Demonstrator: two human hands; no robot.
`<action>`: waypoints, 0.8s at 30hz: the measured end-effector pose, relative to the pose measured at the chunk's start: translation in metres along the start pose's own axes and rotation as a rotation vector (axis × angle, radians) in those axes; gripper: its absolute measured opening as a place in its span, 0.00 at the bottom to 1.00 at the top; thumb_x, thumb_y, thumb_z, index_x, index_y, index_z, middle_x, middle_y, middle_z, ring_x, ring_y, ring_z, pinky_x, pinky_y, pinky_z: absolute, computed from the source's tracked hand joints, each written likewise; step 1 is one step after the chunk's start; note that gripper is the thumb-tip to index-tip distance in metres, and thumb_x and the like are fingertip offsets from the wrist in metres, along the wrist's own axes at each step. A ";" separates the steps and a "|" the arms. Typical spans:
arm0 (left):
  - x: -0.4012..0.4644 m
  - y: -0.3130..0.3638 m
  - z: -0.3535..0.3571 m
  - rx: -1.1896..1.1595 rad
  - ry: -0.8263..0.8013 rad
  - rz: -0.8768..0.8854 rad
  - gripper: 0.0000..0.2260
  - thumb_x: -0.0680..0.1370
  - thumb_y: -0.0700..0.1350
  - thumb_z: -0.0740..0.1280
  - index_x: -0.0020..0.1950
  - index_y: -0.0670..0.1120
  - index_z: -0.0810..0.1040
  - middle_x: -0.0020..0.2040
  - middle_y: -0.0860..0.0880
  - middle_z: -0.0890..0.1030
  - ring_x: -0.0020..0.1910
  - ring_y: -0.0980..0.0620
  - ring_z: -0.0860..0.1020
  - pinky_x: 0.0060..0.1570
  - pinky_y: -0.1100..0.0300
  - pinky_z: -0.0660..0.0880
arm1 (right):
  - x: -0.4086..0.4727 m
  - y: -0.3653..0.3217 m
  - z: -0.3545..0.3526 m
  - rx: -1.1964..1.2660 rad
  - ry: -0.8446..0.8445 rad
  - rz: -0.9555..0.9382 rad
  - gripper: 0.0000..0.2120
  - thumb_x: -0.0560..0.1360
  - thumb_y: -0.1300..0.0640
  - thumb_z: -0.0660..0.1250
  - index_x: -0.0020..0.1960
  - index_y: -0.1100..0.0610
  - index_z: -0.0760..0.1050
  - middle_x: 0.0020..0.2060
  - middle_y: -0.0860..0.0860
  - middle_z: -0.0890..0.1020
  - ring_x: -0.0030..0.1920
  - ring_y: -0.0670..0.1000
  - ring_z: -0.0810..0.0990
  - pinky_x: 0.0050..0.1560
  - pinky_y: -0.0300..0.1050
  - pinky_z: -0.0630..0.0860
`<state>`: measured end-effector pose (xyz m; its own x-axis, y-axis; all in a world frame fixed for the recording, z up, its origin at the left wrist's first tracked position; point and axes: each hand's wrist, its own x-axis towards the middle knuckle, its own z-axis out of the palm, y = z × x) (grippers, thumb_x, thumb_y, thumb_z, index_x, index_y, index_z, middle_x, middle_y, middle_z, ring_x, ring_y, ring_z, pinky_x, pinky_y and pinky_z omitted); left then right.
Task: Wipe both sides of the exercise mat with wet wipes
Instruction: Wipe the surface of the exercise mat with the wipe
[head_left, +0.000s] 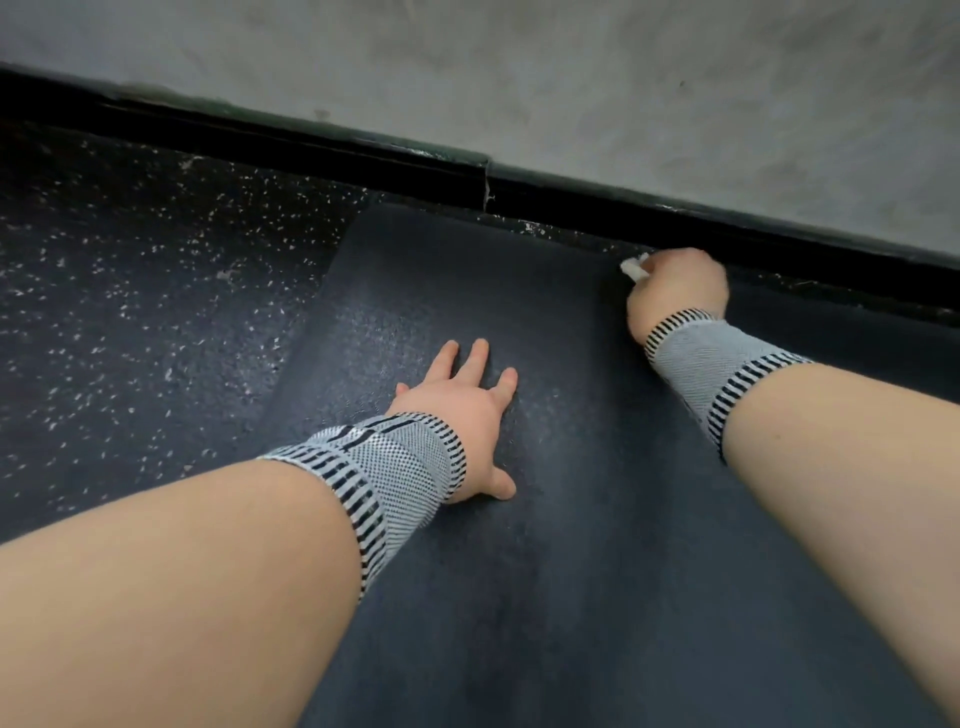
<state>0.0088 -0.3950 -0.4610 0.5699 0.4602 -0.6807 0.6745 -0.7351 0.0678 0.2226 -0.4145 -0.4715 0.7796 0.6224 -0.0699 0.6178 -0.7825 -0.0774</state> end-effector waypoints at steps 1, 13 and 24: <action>0.000 0.000 0.000 0.006 0.001 -0.001 0.51 0.71 0.63 0.72 0.80 0.55 0.38 0.79 0.49 0.33 0.78 0.43 0.36 0.73 0.35 0.56 | 0.000 -0.020 0.003 0.061 -0.020 -0.041 0.14 0.75 0.58 0.63 0.60 0.56 0.78 0.56 0.58 0.79 0.57 0.59 0.77 0.54 0.45 0.73; 0.001 -0.001 0.001 -0.022 0.003 -0.021 0.51 0.71 0.63 0.73 0.79 0.57 0.38 0.79 0.51 0.32 0.78 0.45 0.35 0.74 0.36 0.55 | -0.012 0.001 0.004 0.052 0.061 -0.110 0.13 0.76 0.59 0.62 0.59 0.58 0.79 0.57 0.60 0.75 0.56 0.61 0.76 0.52 0.47 0.73; 0.002 -0.003 0.004 -0.035 0.018 -0.025 0.52 0.70 0.63 0.73 0.79 0.58 0.39 0.79 0.53 0.33 0.78 0.47 0.35 0.74 0.38 0.55 | -0.012 0.010 0.011 0.067 0.071 -0.217 0.15 0.75 0.60 0.63 0.61 0.57 0.78 0.58 0.59 0.74 0.57 0.61 0.75 0.54 0.45 0.71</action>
<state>0.0059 -0.3939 -0.4650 0.5604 0.4874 -0.6696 0.7046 -0.7055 0.0761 0.2179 -0.4297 -0.4818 0.6360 0.7713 0.0260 0.7653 -0.6260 -0.1494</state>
